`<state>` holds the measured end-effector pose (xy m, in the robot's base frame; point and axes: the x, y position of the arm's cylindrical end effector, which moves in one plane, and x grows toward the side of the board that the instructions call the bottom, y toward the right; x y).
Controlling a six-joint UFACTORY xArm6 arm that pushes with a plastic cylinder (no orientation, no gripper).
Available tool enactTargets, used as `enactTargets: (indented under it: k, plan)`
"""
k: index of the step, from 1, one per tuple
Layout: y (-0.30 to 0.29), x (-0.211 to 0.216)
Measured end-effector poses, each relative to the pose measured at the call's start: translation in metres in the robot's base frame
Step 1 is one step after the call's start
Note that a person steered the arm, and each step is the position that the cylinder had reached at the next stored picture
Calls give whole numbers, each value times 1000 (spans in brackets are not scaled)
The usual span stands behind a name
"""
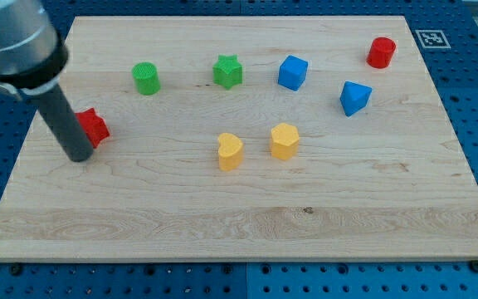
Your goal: Slightly move the green circle left to the green star
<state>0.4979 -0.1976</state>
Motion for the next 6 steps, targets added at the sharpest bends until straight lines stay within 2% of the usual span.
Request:
enactTargets:
  k: [1,2,4,6]
  plan:
    - [53,17]
    - [70,-8]
    - [77,-96]
    - [73,-151]
